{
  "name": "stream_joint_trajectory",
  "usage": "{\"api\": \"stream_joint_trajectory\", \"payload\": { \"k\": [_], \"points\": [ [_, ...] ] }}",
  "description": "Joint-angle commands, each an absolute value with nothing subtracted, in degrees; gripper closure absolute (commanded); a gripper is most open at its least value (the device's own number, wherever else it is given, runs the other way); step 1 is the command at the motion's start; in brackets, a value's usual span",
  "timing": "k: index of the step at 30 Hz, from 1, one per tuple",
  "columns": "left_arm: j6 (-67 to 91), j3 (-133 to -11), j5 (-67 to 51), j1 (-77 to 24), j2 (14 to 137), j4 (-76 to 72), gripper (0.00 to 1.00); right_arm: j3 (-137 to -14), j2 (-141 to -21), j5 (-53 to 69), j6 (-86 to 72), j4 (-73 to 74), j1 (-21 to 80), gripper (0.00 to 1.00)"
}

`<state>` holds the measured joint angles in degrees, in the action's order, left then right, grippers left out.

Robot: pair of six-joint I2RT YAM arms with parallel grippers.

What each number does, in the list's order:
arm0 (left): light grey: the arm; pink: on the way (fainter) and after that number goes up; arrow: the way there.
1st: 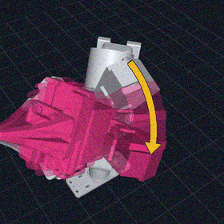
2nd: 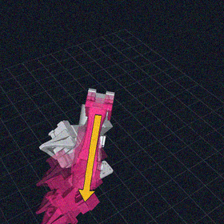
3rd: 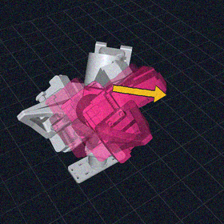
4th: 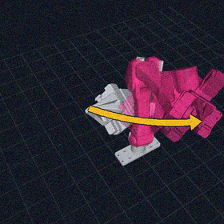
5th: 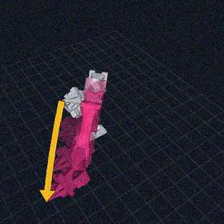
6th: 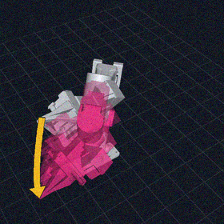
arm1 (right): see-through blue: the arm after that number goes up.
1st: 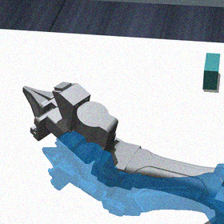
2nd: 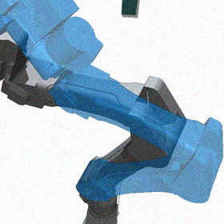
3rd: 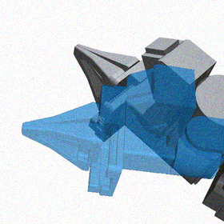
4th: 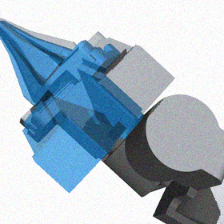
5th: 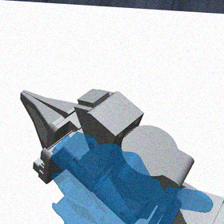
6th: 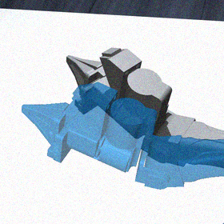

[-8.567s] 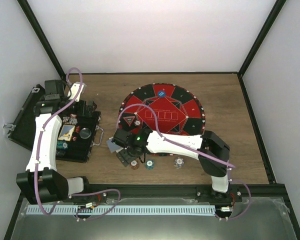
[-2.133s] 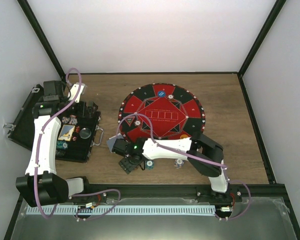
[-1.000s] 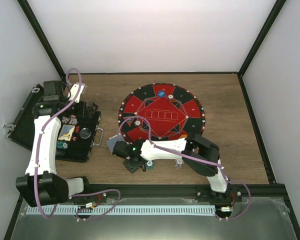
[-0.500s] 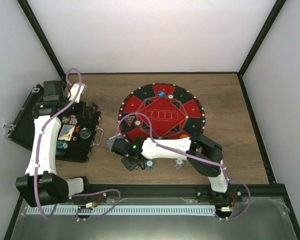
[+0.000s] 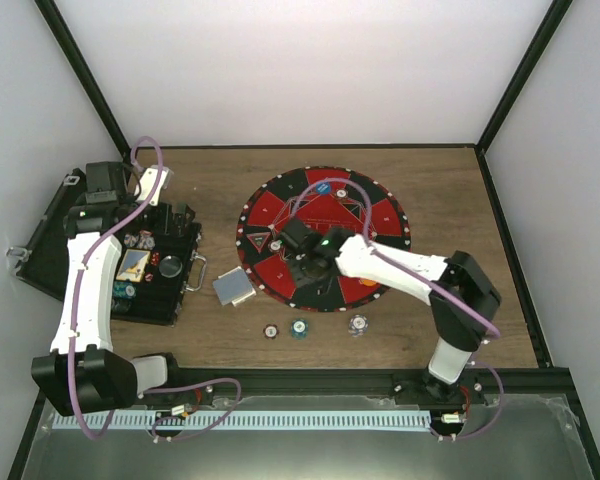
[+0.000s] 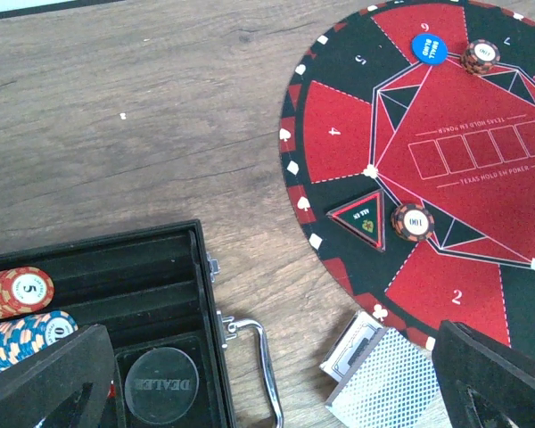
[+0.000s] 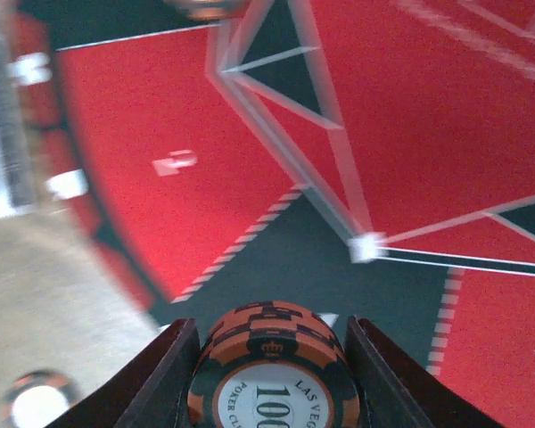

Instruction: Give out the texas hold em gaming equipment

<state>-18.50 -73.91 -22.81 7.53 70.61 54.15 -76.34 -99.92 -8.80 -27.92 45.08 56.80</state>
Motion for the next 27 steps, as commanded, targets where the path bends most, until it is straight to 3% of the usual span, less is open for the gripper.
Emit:
{"api": "stream_joint_trajectory", "payload": {
  "k": [1,12,24,27],
  "points": [
    [-19.2,-75.1,-23.0,8.0,69.4,54.6,0.0,-70.1,-96.6,-10.4,-27.6,43.3,50.7,0.64],
    [-19.3,-75.6,-23.0,8.0,69.7,54.8,0.0,-60.1,-96.1,-10.4,-28.2,37.5,41.0,0.64],
    [-19.3,-76.0,-23.2,7.9,70.2,54.8,0.0,-56.9,-96.4,-10.1,-28.1,35.9,38.8,0.64],
    [-19.5,-76.0,-23.1,7.9,70.4,55.0,0.0,-57.0,-96.7,-10.5,-28.2,36.1,38.7,0.57]
  ]
}}
